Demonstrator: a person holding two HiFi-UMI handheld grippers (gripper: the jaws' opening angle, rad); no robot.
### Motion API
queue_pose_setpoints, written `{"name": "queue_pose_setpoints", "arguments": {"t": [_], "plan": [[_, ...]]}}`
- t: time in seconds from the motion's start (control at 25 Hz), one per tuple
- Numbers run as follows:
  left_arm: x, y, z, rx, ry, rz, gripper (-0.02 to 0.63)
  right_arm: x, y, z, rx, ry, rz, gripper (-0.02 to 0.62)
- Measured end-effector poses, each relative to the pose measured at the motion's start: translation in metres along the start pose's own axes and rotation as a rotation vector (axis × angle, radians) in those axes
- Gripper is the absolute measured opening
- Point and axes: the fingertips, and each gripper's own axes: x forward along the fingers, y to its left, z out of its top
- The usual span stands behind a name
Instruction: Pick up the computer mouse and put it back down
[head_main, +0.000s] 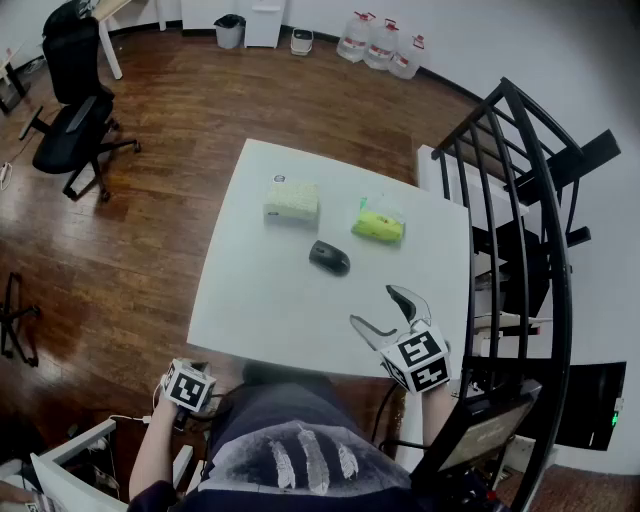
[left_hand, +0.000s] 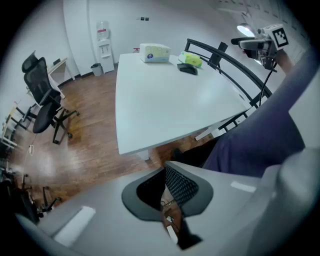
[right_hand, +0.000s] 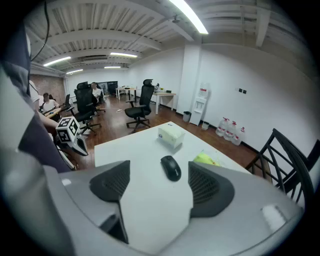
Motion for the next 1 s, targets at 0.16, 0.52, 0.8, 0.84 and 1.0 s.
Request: {"name": "queue_pose_setpoints", "arguments": {"t": [0.16, 0.52, 0.8, 0.84, 1.0], "plan": [[0.003, 0.001, 0.015, -0.032, 0.043, 0.065, 0.015, 0.033, -0.037, 0.006, -0.064, 0.041, 0.044, 0.377], [0.017, -0.022, 0.019, -0.177, 0.088, 0.105, 0.015, 0.131, -0.067, -0.011, -0.147, 0.146, 0.171, 0.377], [0.031, -0.031, 0.03, -0.118, 0.09, 0.056, 0.015, 0.192, -0.062, -0.031, -0.226, 0.324, 0.213, 0.377], [0.032, -0.027, 0.032, -0.113, 0.088, 0.05, 0.015, 0.2, -0.061, -0.034, -0.229, 0.35, 0.215, 0.377], [0.033, -0.013, 0.04, -0.068, 0.084, 0.016, 0.015, 0.222, -0.053, -0.045, -0.235, 0.443, 0.217, 0.377]]}}
